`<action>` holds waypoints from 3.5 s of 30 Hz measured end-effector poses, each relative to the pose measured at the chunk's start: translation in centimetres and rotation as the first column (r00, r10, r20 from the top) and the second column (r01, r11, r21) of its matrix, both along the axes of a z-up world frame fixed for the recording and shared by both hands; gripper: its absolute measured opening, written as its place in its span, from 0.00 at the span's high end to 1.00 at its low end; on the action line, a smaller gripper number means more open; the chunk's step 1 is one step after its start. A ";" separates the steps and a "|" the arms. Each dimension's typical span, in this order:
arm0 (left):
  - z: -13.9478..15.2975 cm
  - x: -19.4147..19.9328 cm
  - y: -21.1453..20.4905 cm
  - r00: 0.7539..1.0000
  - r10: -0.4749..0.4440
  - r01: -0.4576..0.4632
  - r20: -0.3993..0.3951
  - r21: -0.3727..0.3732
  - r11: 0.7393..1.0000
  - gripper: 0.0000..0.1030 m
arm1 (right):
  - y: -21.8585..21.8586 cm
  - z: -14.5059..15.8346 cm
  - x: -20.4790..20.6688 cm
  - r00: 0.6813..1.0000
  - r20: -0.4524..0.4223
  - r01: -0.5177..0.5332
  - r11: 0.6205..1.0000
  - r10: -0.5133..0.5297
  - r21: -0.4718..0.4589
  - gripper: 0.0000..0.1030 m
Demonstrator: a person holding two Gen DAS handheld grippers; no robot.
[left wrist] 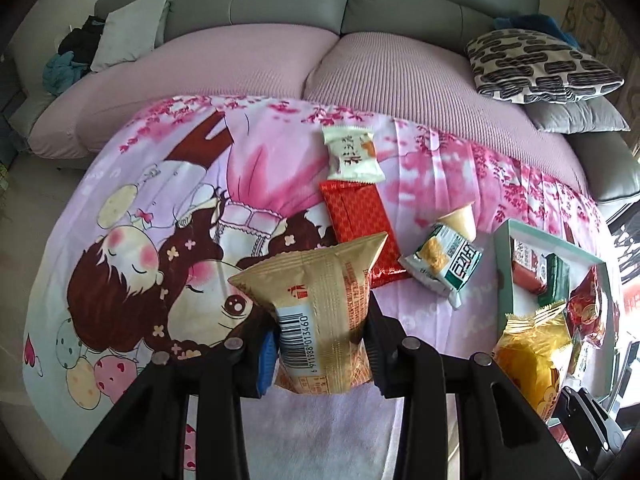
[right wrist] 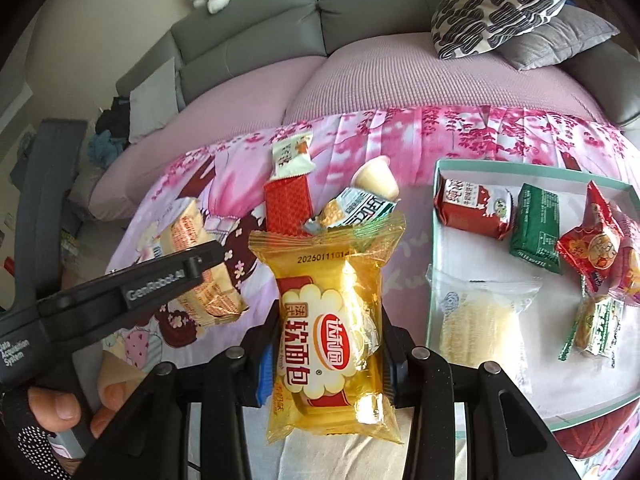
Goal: Organize snacks
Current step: 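Carry the yellow and beige bread bags toward the white tray, then lower both bread bags into the tray and open both tools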
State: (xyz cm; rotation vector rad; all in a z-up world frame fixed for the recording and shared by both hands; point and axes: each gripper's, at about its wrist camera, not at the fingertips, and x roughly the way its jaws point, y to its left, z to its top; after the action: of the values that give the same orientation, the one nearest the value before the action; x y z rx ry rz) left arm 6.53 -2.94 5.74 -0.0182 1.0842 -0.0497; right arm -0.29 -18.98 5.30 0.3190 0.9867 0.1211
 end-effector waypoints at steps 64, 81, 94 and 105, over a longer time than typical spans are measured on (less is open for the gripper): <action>-0.8 -0.5 -20.5 0.876 -0.475 0.479 0.086 -0.026 0.878 0.62 | -17.9 -0.9 -2.8 0.883 -0.049 0.467 0.884 -0.466 0.003 0.58; -1.2 0.1 -19.6 0.909 -0.415 0.415 0.030 0.023 0.910 0.32 | -18.3 -1.8 -2.6 0.878 -0.073 0.475 0.880 -0.473 0.016 0.47; -1.2 0.7 -17.6 0.954 -0.299 0.301 -0.037 0.073 0.951 0.23 | -18.2 -2.0 -2.5 0.887 -0.060 0.460 0.888 -0.458 0.030 0.23; -1.2 1.4 -15.6 0.979 -0.199 0.201 -0.038 0.061 0.978 0.22 | -18.9 -2.0 -2.9 0.876 -0.049 0.481 0.875 -0.479 0.051 0.15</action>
State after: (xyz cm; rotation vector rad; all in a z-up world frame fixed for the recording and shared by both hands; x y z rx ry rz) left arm 7.89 -18.54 4.49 0.1493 1.1157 -0.1966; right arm -3.22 -37.88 3.29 0.6171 0.9128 -0.3109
